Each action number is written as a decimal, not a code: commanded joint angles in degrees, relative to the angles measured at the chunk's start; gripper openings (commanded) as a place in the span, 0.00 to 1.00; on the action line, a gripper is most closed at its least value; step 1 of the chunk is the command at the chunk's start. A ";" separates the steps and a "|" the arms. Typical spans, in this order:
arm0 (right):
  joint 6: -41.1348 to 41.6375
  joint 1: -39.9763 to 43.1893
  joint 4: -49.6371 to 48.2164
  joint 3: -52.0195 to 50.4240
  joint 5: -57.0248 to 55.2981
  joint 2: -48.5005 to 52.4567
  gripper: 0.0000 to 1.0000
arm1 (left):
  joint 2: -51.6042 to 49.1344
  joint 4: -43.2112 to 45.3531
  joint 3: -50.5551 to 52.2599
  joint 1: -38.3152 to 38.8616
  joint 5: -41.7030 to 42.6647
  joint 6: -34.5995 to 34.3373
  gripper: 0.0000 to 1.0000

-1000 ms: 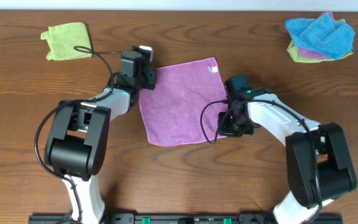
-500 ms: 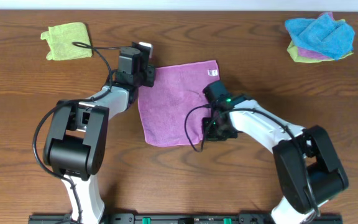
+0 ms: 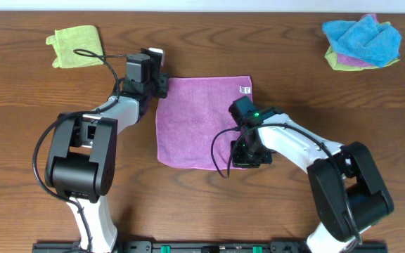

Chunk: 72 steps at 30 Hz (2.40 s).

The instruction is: Fold the cloth

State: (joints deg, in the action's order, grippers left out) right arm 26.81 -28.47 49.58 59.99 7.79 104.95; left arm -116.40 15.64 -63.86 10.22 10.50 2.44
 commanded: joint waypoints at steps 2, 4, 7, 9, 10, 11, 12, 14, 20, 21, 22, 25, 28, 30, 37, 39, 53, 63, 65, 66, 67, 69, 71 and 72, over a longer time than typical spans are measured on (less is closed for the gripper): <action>0.92 -0.22 -1.42 -1.16 -4.59 1.18 0.02 | -0.92 -2.05 -2.19 -0.24 4.39 1.05 0.06; 0.50 -0.22 -1.73 -1.16 -4.57 1.20 0.02 | -0.90 -3.76 -3.30 -0.24 6.60 1.05 0.06; -0.20 -0.20 -2.16 -1.16 -4.61 1.18 0.02 | -0.90 -5.99 -5.27 -0.24 7.54 1.03 0.05; -0.31 -0.07 -2.34 -1.14 -4.59 1.18 0.01 | -0.90 -7.56 -6.71 -0.24 7.52 1.05 0.06; -0.31 0.00 -2.34 -1.14 -4.61 1.18 0.01 | -0.90 -8.26 -7.37 -0.24 7.52 1.05 0.06; -0.31 0.09 -2.29 -1.07 -4.61 1.18 0.01 | -0.87 -8.94 -8.07 -0.24 7.52 1.05 0.06; -0.31 0.15 -2.23 -0.94 -4.59 1.18 0.02 | -0.81 -9.64 -8.72 -0.24 7.52 1.05 0.05; -0.61 0.35 -1.55 -0.15 -4.57 1.16 0.19 | -0.79 -11.06 -9.94 -0.24 7.52 1.05 0.05; -1.18 1.03 4.70 6.32 -9.33 0.00 0.49 | -0.79 -20.28 -14.16 -0.37 7.52 1.03 0.06; -1.20 1.05 5.77 7.52 -10.73 -0.48 0.49 | -0.79 -22.16 -14.99 -0.52 7.52 1.03 0.06; -1.20 1.07 6.62 8.59 -11.91 -0.96 0.50 | -0.79 -24.26 -15.93 -0.76 7.50 1.05 0.06; -2.73 1.07 7.74 10.97 -12.55 -3.15 0.60 | -0.52 -30.47 -19.06 -1.79 7.56 1.03 0.06; -3.72 1.22 8.07 12.33 -13.66 -6.16 0.66 | 1.31 -37.53 -21.88 -2.95 7.58 1.09 0.05; -3.76 1.81 8.28 12.35 -15.63 -8.52 0.69 | 3.61 -41.27 -22.47 -3.65 7.61 2.21 0.06; -8.09 9.94 9.86 12.33 -17.40 -15.12 0.71 | 11.02 -57.94 -22.34 -8.59 16.98 7.63 0.06; -10.12 13.22 10.49 12.31 -16.68 -16.46 0.68 | 11.72 -62.10 -21.27 -10.49 24.17 10.45 0.06; -17.25 27.52 3.08 0.61 1.05 -27.28 0.69 | 35.69 -50.95 17.09 -15.54 28.79 6.78 0.06; -17.29 27.80 -8.04 -13.25 12.61 -27.69 0.71 | 42.34 -28.00 37.77 -15.54 26.51 -8.28 0.09; -17.99 27.82 -8.24 -13.70 12.61 -27.69 0.72 | 41.81 -25.14 39.39 -15.43 26.64 -10.25 0.12; -18.49 27.82 -8.26 -13.73 12.61 -27.69 0.73 | 41.48 -24.50 39.91 -15.43 26.86 -10.93 0.14; -18.78 27.82 -8.50 -13.73 12.66 -27.69 0.73 | 41.07 -24.09 40.26 -15.43 27.12 -11.13 0.16; -18.78 27.96 -9.40 -13.73 12.94 -27.69 0.72 | 40.00 -23.41 40.76 -15.43 28.28 -11.30 0.17; -19.26 28.28 -10.67 -14.05 14.51 -27.67 0.72 | 38.53 -21.75 41.05 -15.43 29.92 -11.30 0.20; -19.41 28.50 -11.28 -14.32 14.97 -27.67 0.72 | 37.75 -20.92 41.07 -15.43 30.67 -11.32 0.21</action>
State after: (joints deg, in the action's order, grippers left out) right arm 9.04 -0.78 39.05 46.41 19.94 77.52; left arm -76.77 -6.31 -23.11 -5.17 38.52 -7.25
